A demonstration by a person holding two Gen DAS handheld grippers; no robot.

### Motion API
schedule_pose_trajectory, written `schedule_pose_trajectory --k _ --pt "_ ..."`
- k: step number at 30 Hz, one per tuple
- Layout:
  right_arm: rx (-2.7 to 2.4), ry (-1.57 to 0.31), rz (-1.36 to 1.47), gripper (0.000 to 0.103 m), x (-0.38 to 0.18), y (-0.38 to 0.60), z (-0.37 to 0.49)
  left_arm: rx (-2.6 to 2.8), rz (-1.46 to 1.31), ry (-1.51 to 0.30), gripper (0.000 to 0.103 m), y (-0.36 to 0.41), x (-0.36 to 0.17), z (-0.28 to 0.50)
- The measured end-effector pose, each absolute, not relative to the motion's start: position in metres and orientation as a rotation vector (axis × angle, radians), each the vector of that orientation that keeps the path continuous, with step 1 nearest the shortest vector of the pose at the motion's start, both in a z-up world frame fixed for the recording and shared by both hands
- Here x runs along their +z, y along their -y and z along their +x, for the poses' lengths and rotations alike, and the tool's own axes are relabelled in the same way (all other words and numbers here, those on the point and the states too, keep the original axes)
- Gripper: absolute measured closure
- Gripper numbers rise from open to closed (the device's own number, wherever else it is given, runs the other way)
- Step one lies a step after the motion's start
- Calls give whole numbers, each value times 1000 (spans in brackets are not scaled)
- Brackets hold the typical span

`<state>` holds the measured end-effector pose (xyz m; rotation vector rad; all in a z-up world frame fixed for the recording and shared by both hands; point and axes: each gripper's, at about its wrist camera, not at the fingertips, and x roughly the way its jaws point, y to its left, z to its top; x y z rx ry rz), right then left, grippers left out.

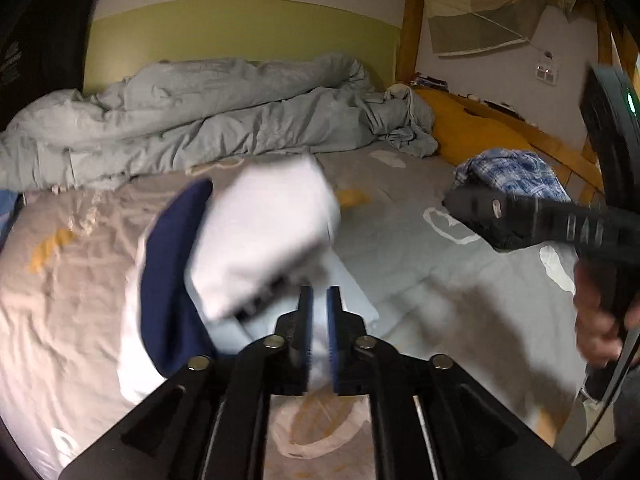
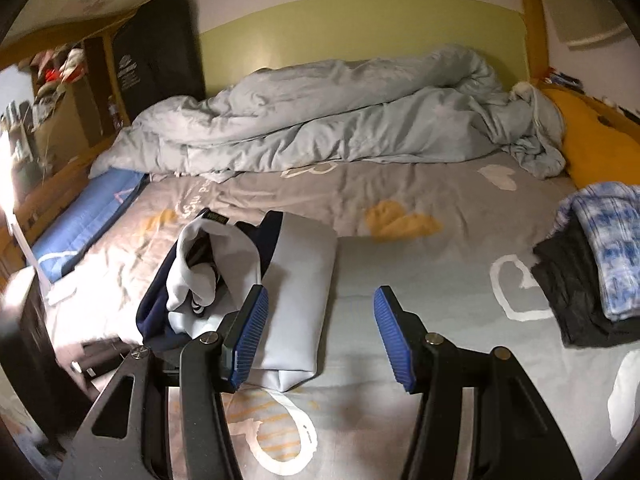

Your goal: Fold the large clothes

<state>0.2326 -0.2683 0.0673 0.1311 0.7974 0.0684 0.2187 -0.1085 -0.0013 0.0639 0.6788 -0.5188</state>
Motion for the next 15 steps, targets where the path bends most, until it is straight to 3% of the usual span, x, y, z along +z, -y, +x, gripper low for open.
schedule_pose_trajectory --k 2,5,6,7,10,15 --pt "35 -803 105 49 71 269 229 -519 109 -714 60 113 18 229" --pt "19 -790 79 49 79 267 223 -526 120 -700 51 122 44 235" --pt "14 -778 75 49 83 267 221 -534 89 -713 39 122 50 239" --pt "6 -768 76 49 85 267 220 -539 44 -733 34 124 54 243" --pt "6 -776 89 49 85 267 219 -638 6 -774 31 137 59 248" --pt "-1 -794 26 49 80 265 216 -598 256 -708 27 169 63 237"
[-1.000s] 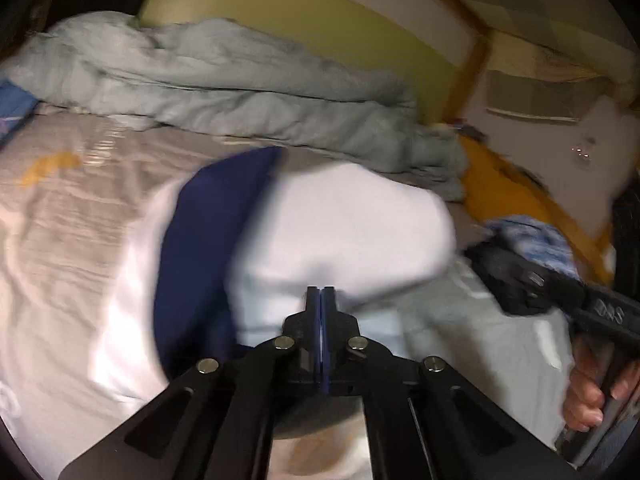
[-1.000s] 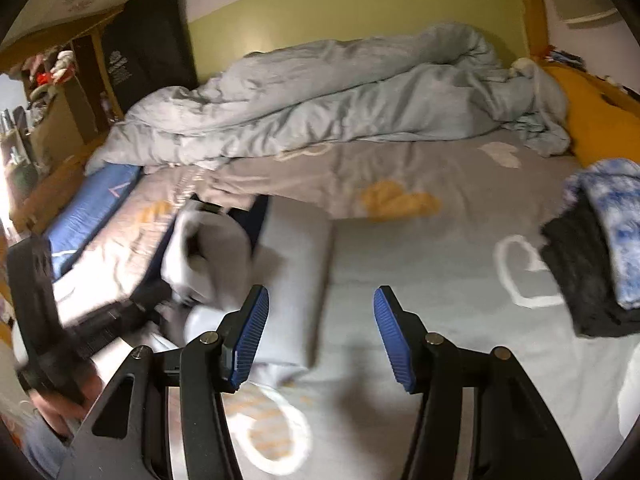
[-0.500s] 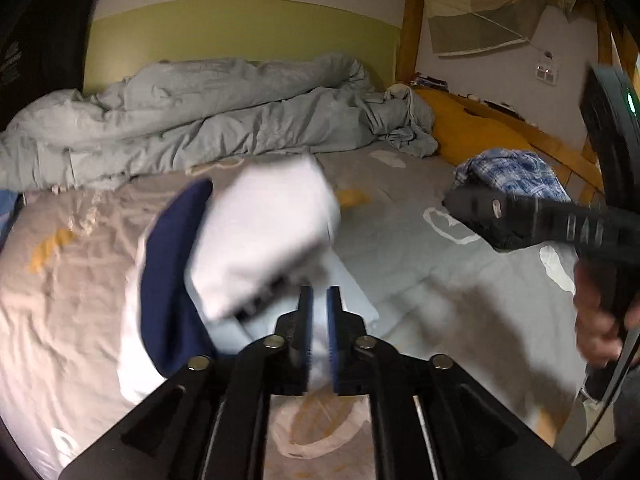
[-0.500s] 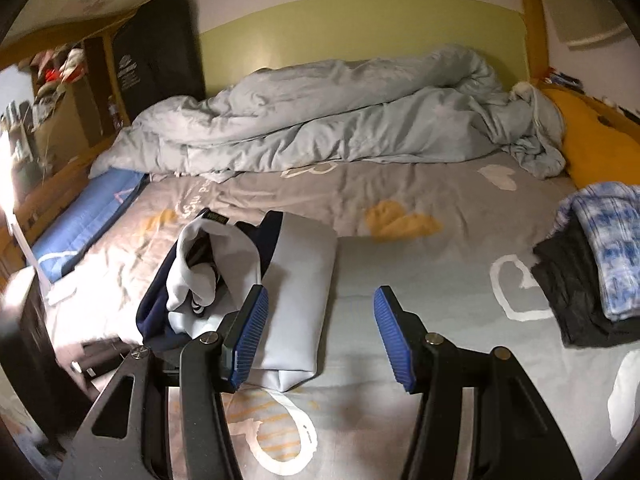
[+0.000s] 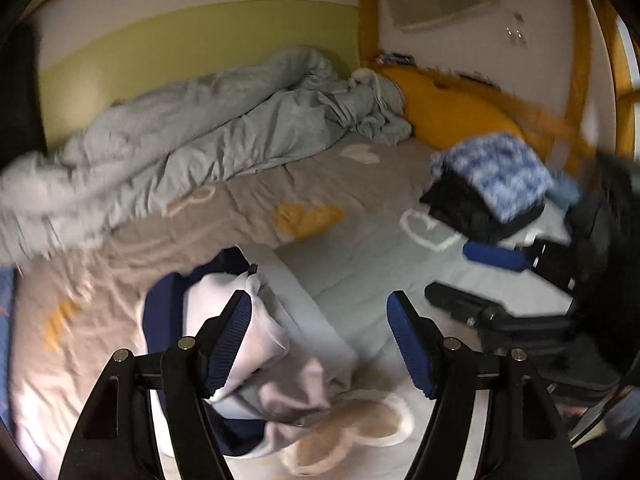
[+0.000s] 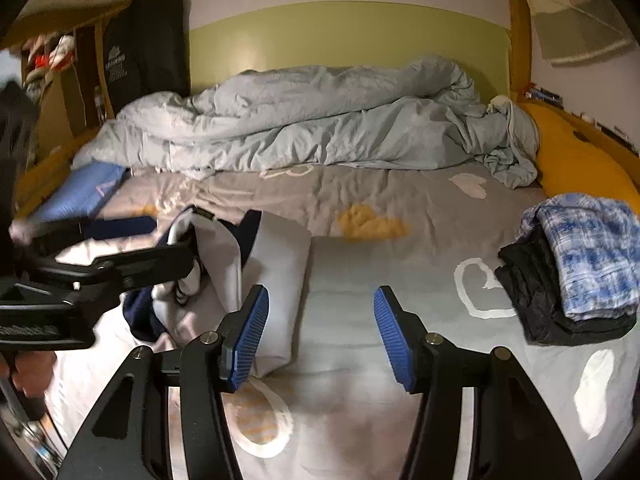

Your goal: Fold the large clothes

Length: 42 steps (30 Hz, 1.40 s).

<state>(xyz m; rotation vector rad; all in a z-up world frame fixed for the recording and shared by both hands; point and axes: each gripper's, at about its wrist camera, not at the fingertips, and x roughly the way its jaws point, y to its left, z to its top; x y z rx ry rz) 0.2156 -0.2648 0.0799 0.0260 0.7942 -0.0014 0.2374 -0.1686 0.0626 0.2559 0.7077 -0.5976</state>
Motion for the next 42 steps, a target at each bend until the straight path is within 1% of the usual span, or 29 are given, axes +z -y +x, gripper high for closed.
schedule_pose_trajectory --k 3,5,12,17,19,24,29,32,35,39,42 --pt "-14 -793 49 49 79 273 212 -595 200 -726 18 167 53 238" --pt "-21 -792 65 49 78 277 210 -582 165 -771 18 165 41 244" --pt "-11 -783 16 49 75 269 199 -514 214 -843 18 169 -9 239" --pt "9 -764 42 49 81 261 196 -545 254 -856 18 180 -23 226" --pt "17 -761 19 49 81 254 195 -557 266 -845 18 186 -22 222" --pt "26 -772 -78 49 70 238 195 -527 339 -734 18 192 -7 217" --pt "24 -821 102 49 62 269 218 -510 416 -524 17 175 37 210" --pt "-19 -807 125 49 65 285 234 -478 361 -501 17 151 62 226" --pt "0 -829 168 48 63 289 253 -439 287 -520 17 122 69 245" --pt "134 -882 213 48 49 264 277 -361 202 -527 17 78 58 261" --pt "241 -906 277 47 39 235 289 -322 127 -550 17 44 38 267"
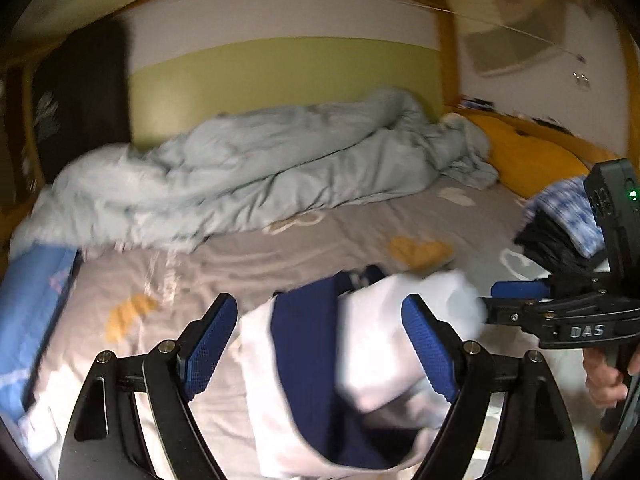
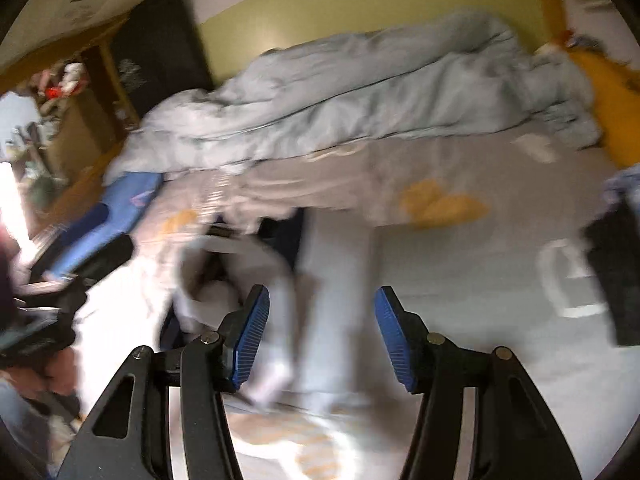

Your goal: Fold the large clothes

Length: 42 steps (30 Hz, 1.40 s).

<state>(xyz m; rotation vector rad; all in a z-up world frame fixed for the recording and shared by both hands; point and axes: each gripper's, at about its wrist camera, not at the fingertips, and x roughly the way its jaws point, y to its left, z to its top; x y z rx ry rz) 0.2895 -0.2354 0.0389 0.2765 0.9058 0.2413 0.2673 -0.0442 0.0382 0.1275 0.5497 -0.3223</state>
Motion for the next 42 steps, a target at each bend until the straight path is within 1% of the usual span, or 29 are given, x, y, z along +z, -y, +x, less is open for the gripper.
schedule_pose_trajectory --k 2,3,4,5,8,9,10,11,12,13,14,16,17,19,22,25,27,28,30,32,34,35,36,37,38,40,41,42 --pt "273 -911 261 46 34 216 295 -301 78 -575 17 23 23 274" --pt "282 -897 232 39 34 204 299 -289 62 -582 17 16 17 275" --pt "285 -886 210 34 32 196 301 -274 41 -596 17 6 9 279" --pt "287 -881 200 26 30 191 304 -265 20 -609 17 -3 3 282" --pt "325 -912 252 25 16 187 312 -251 -50 -627 17 -23 -12 290" --pt "335 -912 277 33 12 189 313 -253 -82 -634 17 -30 -17 293" --pt "345 -912 288 46 10 191 314 -260 -113 -644 17 -35 -21 295" --pt "365 -918 289 88 9 192 315 -267 -147 -653 17 -40 -24 298" --pt "379 -917 283 99 10 194 314 -274 -175 -658 17 -43 -26 300" --pt "337 -859 256 99 18 197 309 -285 -195 -659 17 -46 -28 300" --pt "284 -763 203 100 34 202 300 -295 -198 -652 17 -46 -28 299" --pt "242 -672 151 100 62 211 289 -314 -186 -631 17 -44 -26 295" --pt "226 -650 179 100 74 221 287 -328 -182 -627 17 -42 -25 293" --pt "189 -672 167 100 79 228 291 -347 -189 -641 17 -39 -28 292" --pt "173 -808 115 97 46 225 307 -385 -222 -700 17 -35 -39 292" --pt "156 -902 73 84 6 213 312 -432 -251 -775 17 -29 -56 294" --pt "137 -951 28 73 -9 211 316 -464 -271 -808 17 -23 -64 295" --pt "130 -953 19 70 -10 215 316 -467 -274 -819 17 -20 -67 296" --pt "114 -927 23 56 -1 226 307 -449 -265 -838 17 -10 -69 299" --pt "95 -877 37 48 15 239 296 -415 -260 -865 17 -1 -70 306" --pt "79 -818 56 48 35 248 282 -420 -281 -842 17 2 -71 307" --pt "74 -774 72 48 47 252 275 -419 -289 -819 32 4 -69 307" --pt "87 -739 89 47 56 253 267 -422 -286 -810 67 5 -67 307" --pt "122 -703 111 47 66 253 261 -403 -263 -798 79 8 -64 306" --pt "174 -663 130 48 75 250 254 -398 -247 -778 96 8 -60 305" --pt "307 -594 145 48 86 237 244 -377 -210 -718 97 11 -49 296" --pt "391 -586 142 50 87 227 243 -380 -200 -684 98 11 -43 290" --pt "441 -622 114 57 82 212 248 -391 -200 -651 98 12 -36 284"
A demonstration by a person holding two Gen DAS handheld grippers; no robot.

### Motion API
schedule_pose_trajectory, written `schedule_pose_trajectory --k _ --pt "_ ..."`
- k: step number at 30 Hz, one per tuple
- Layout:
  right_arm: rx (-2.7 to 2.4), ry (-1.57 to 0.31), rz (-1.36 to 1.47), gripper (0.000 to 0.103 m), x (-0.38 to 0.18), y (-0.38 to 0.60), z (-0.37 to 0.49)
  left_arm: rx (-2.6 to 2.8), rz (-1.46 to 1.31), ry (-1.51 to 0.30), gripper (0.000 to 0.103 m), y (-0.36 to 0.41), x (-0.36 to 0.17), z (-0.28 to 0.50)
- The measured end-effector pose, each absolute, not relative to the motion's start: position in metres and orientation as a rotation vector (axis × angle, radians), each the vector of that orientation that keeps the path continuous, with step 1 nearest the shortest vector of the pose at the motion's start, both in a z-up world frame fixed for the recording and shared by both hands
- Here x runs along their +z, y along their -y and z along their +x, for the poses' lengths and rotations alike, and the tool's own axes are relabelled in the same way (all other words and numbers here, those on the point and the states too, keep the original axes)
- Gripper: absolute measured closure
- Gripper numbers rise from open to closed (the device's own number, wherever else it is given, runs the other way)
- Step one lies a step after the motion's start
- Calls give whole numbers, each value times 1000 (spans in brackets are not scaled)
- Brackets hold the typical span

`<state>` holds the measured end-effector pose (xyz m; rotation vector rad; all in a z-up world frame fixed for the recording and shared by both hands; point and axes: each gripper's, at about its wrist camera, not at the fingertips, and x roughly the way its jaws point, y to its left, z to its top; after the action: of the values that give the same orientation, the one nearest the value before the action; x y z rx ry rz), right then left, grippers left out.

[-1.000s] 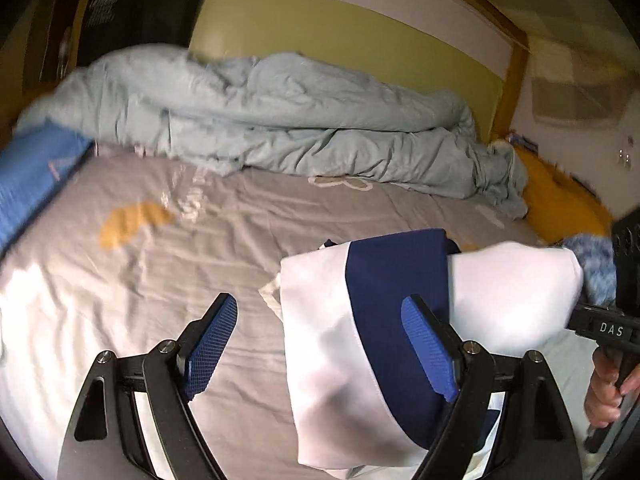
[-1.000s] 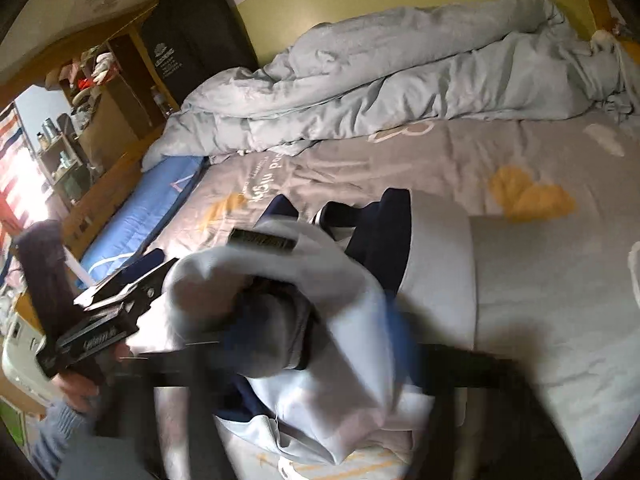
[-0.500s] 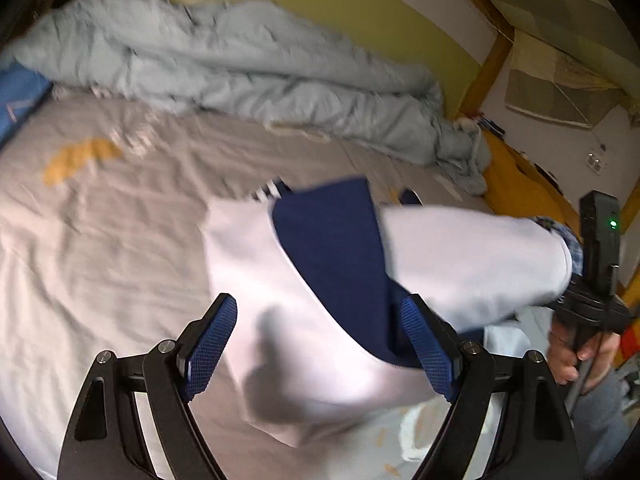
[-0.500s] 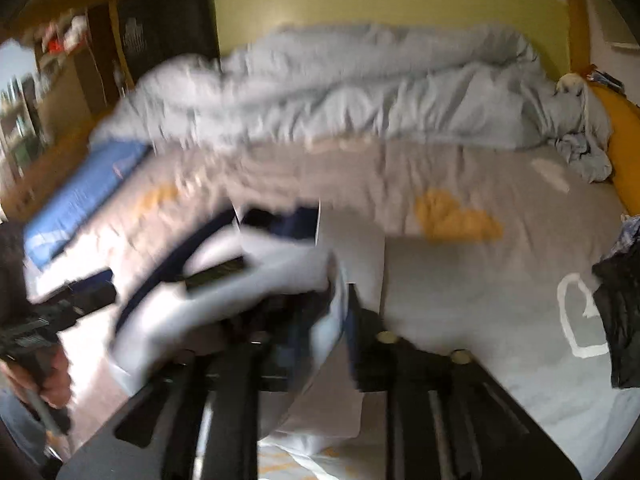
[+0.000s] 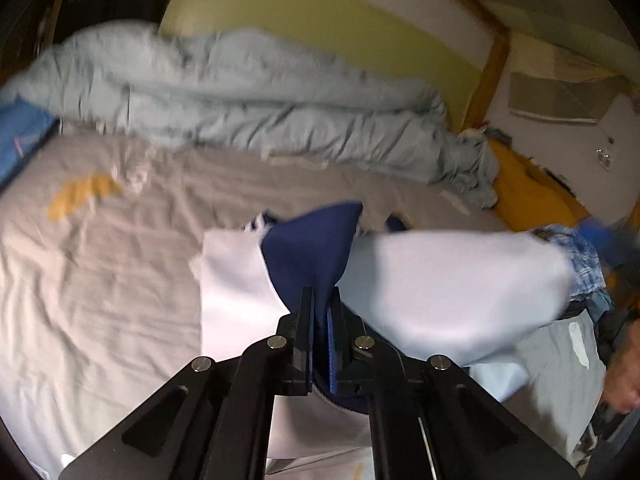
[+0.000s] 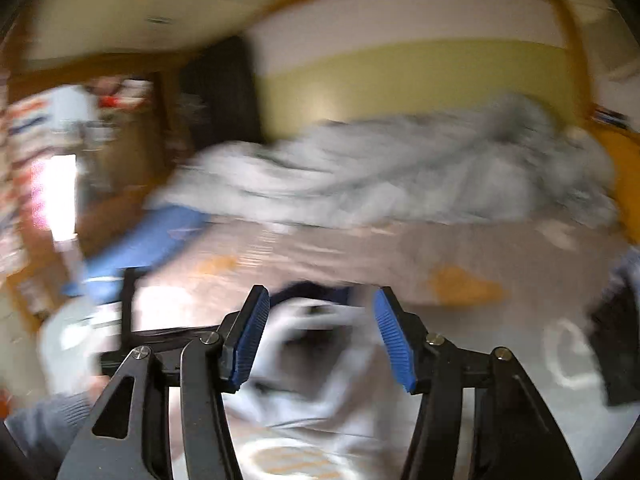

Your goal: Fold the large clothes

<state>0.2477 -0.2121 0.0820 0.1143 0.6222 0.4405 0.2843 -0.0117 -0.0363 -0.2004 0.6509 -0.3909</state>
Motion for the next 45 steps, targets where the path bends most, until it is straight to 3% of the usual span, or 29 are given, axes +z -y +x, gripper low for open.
schedule_pose_trajectory --k 2,4,8,13,15,17,22,30,36,40,41,42,45 --pt "395 -743 32 77 57 189 269 -445 -213 -578 99 13 -20 271" --pt "301 -905 48 85 12 189 302 -509 -216 -542 99 22 -6 262" --pt "276 -1063 263 92 -62 224 334 -629 -201 -506 103 58 9 250" --pt "391 -1017 390 92 -45 256 327 -631 -115 -516 103 119 7 257" --pt "374 -969 375 84 -31 264 319 -577 -114 -589 103 128 -7 268" --pt "355 -945 351 77 -22 268 312 -519 -74 -546 103 120 -8 260" --pt "296 -914 285 77 -6 265 305 -414 -65 -502 102 74 2 246" --pt "375 -798 219 63 43 218 295 -259 -170 -534 100 0 -7 256" --pt "416 -958 281 47 8 152 325 -216 -245 -596 100 -41 -26 271" --pt "333 -998 310 46 -17 139 346 -225 -292 -616 100 -54 -30 278" --pt "339 -979 307 54 -17 137 348 -226 -298 -618 98 -55 -31 279" --pt "371 -958 303 93 -14 134 348 -227 -304 -621 94 -56 -32 280" --pt "356 -883 255 98 2 134 338 -249 -307 -620 80 -54 -33 279"
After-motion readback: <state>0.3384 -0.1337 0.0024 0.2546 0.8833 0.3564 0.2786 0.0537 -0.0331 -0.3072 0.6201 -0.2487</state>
